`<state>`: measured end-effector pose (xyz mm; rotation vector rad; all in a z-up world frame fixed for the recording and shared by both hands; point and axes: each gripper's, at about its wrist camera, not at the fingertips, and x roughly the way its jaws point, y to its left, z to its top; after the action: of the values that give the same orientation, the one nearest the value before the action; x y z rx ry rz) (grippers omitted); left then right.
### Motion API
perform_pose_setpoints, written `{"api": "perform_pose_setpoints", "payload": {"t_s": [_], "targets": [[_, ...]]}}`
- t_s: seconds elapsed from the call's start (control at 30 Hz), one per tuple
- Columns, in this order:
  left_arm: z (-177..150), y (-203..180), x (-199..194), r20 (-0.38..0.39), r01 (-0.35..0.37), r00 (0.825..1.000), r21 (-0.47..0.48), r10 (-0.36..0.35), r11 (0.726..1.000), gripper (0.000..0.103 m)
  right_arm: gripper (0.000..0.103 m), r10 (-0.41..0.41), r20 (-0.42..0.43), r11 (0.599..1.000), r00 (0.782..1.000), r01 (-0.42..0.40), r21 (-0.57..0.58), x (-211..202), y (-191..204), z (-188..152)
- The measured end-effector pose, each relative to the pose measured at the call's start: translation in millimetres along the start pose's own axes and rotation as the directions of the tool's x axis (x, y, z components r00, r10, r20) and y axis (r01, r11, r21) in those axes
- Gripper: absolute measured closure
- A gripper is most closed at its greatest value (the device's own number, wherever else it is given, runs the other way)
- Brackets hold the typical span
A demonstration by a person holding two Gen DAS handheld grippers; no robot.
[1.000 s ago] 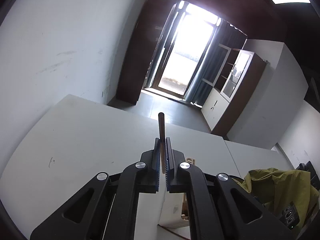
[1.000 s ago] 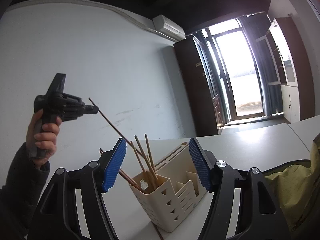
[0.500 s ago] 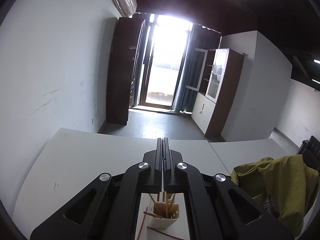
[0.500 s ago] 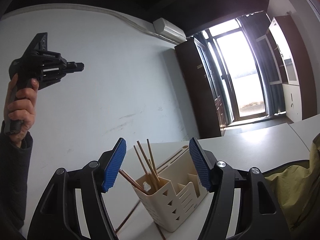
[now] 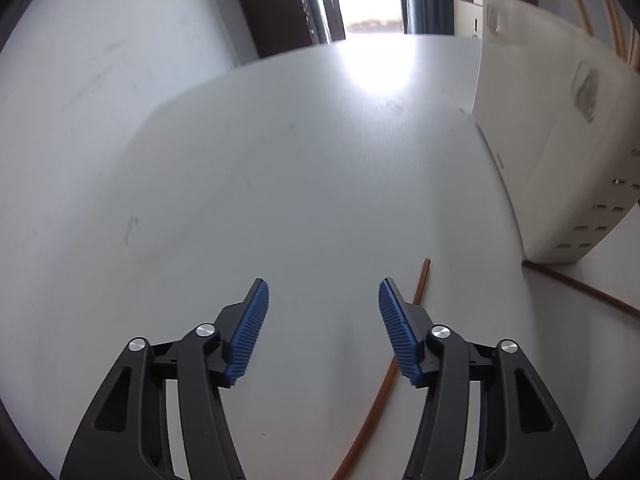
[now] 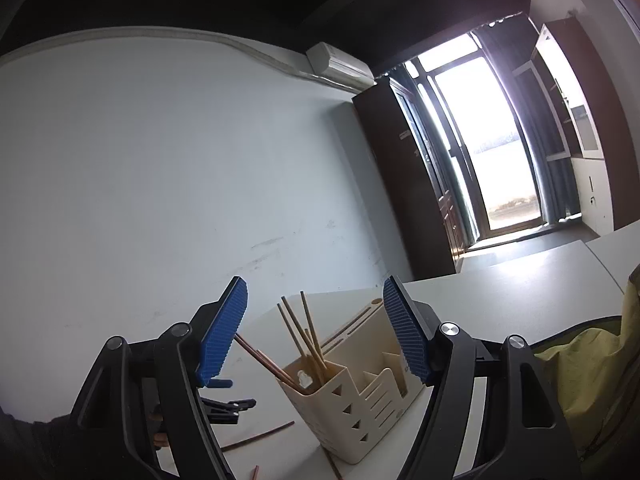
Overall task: Organize utensils
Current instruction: 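Grasp another dark chopstick from the table with the left tool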
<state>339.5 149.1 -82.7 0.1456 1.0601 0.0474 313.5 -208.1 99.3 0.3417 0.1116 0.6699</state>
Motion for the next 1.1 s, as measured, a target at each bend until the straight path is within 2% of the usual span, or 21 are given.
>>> {"api": "perform_pose_setpoints", "payload": {"t_s": [0.03,0.07,0.13,0.17,0.27,0.33,0.37,0.4,0.43,0.47,0.53,0.57,0.67,0.73,0.77,0.8,0.87,0.93,0.97,1.03,1.1], "targets": [[-4.6,4.6,16.5,-0.04,0.031,0.999,-0.005,-0.032,0.999,0.074,0.033,-0.001,-0.001,1.0,1.0,0.001,-0.009,1.0,2.1,-0.4],[-7.2,7.9,14.3,0.025,0.033,0.999,-0.011,-0.032,0.999,0.074,0.033,0.001,0.0,1.0,1.0,-0.001,-0.013,1.9,3.6,-0.8],[-9.2,10.3,17.5,0.023,0.075,0.997,-0.001,-0.075,0.997,0.085,0.033,0.005,-0.002,1.0,1.0,-0.005,-0.013,2.5,4.4,-1.5],[-10.2,7.8,17.9,0.024,0.082,0.996,0.02,-0.082,0.996,0.102,0.033,0.002,-0.005,1.0,1.0,-0.002,-0.016,3.7,4.6,-2.3],[-13.1,-3.7,22.6,0.024,0.007,1.0,0.086,-0.009,0.996,0.103,0.033,-0.002,-0.015,1.0,1.0,0.001,-0.008,6.9,1.6,-4.3],[-10.0,4.1,16.0,0.029,0.063,0.998,0.043,-0.064,0.997,0.098,0.033,-0.01,-0.02,1.0,1.0,0.01,-0.005,7.8,-0.5,-5.7],[-8.6,7.6,7.8,0.06,0.1,0.993,0.026,-0.102,0.995,0.079,0.033,-0.011,-0.021,1.0,1.0,0.011,-0.006,7.8,-0.9,-5.8],[-8.9,9.5,0.4,0.095,0.125,0.987,0.027,-0.127,0.992,0.037,0.033,-0.013,-0.021,1.0,1.0,0.013,-0.006,7.6,-1.0,-5.5],[-8.6,8.6,-7.2,0.141,0.113,0.983,0.044,-0.118,0.993,0.022,0.033,-0.01,-0.021,1.0,1.0,0.009,-0.004,7.4,-1.2,-5.3],[-9.3,5.8,-9.2,0.163,0.095,0.981,0.069,-0.105,0.993,0.02,0.033,-0.004,-0.021,1.0,1.0,0.004,-0.002,7.3,-1.2,-5.6],[-8.8,-0.8,12.7,0.067,0.077,0.994,0.097,-0.084,0.992,0.063,0.033,-0.005,-0.025,1.0,1.0,0.005,-0.005,7.9,-0.1,-5.6],[-8.6,-0.3,26.9,0.027,0.058,0.998,0.091,-0.06,0.994,0.092,0.033,-0.005,-0.027,1.0,1.0,0.005,-0.008,8.1,0.9,-5.9],[-8.8,7.8,34.8,0.057,0.095,0.994,0.054,-0.098,0.994,0.097,0.033,0.007,-0.042,1.0,0.999,-0.008,-0.02,9.8,3.4,-6.9],[-13.7,7.3,39.4,0.069,0.075,0.994,0.075,-0.08,0.994,0.098,0.033,0.034,-0.125,0.998,0.992,-0.041,-0.054,18.5,6.1,-10.7],[-16.7,12.8,37.0,0.068,0.068,0.995,0.073,-0.073,0.995,0.098,0.033,0.072,-0.241,0.992,0.968,-0.094,-0.083,29.5,8.8,-17.3],[-18.3,13.4,38.0,0.064,0.068,0.995,0.063,-0.072,0.996,0.098,0.033,0.098,-0.361,0.979,0.927,-0.156,-0.133,39.4,14.1,-29.4],[-22.4,16.8,37.5,0.073,0.075,0.994,0.036,-0.077,0.997,0.098,0.033,0.089,-0.501,0.927,0.861,-0.255,-0.274,46.5,23.6,-62.2],[-26.8,21.8,30.2,0.106,0.089,0.99,0.005,-0.09,0.996,0.098,0.033,0.1,-0.652,0.894,0.752,-0.356,-0.273,56.3,22.6,-95.6],[-29.1,25.9,24.5,0.126,0.101,0.987,-0.013,-0.099,0.995,0.098,0.033,0.082,-0.692,0.885,0.717,-0.372,-0.28,61.0,22.0,-109.2],[-33.6,31.9,8.3,0.172,0.127,0.978,-0.038,-0.119,0.991,0.099,0.033,0.064,-0.751,0.887,0.658,-0.382,-0.258,72.8,19.8,-129.3],[-37.8,35.7,-15.8,0.231,0.138,0.965,-0.051,-0.122,0.989,0.099,0.033,0.013,-0.773,0.893,0.634,-0.356,-0.276,84.1,16.9,-145.8]]}}
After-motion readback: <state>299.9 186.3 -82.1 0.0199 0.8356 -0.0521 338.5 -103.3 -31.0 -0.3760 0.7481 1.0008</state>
